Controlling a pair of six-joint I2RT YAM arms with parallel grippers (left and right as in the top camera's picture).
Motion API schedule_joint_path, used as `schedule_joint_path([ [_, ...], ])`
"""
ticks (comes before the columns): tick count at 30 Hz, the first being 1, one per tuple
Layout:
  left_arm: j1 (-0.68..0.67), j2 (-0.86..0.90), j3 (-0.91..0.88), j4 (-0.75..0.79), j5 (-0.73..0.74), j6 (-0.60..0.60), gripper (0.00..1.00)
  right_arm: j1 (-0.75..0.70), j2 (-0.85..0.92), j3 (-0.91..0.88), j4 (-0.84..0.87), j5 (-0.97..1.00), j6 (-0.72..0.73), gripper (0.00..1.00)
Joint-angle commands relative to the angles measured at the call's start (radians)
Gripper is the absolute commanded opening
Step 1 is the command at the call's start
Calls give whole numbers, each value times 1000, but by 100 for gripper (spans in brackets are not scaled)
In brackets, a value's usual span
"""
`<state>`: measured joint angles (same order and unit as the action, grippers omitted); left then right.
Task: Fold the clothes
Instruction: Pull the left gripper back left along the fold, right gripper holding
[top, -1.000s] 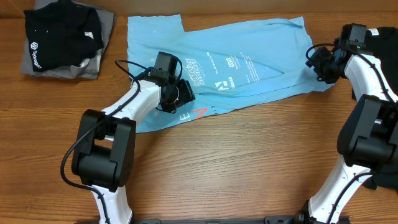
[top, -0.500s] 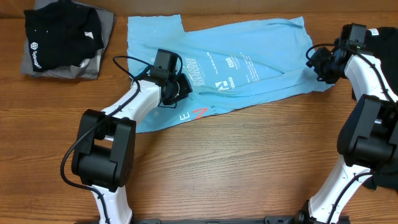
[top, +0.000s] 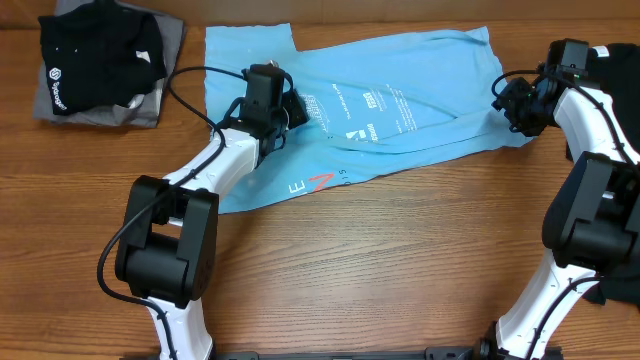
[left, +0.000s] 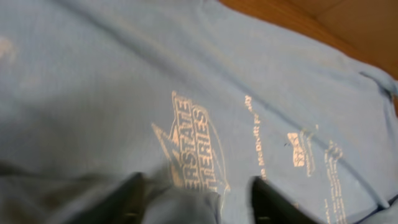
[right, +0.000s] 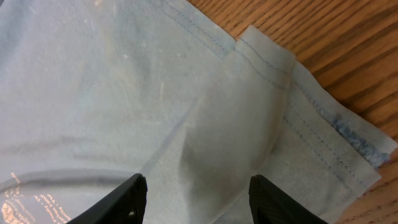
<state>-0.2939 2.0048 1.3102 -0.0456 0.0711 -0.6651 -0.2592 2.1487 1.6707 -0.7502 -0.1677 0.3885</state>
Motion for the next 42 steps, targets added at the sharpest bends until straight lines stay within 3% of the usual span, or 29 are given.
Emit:
schedule_joint_path([
  [1, 9, 16, 15, 21, -38, 91, 77, 0, 5, 17, 2, 10, -4, 57],
  [6, 35, -25, 19, -56, 12, 145, 75, 0, 5, 17, -1, 10, -13, 57],
  [9, 61, -92, 23, -181, 62, 150, 71, 0, 5, 18, -11, 10, -50, 57],
  [12, 86, -164, 24, -335, 98, 192, 57, -1, 5, 18, -18, 9, -77, 56],
  [16, 92, -217, 24, -539, 104, 258, 35, -1, 5, 18, -32, 9, -85, 37],
  [18, 90, -210, 22, -643, 114, 257, 30, -1, 5, 18, -49, 6, -77, 31],
  [22, 88, -148, 18, -757, 105, 258, 32, 2, 5, 18, -50, 6, -74, 32],
  [32, 95, 39, 18, -710, 117, 258, 34, 0, 8, 17, -33, 69, -74, 45],
  [36, 101, 45, 18, -721, 87, 257, 42, 0, 9, 17, -14, 107, -70, 46],
  [42, 142, 45, 18, -811, -22, 118, 46, 0, 13, 17, 11, 106, -36, 46],
])
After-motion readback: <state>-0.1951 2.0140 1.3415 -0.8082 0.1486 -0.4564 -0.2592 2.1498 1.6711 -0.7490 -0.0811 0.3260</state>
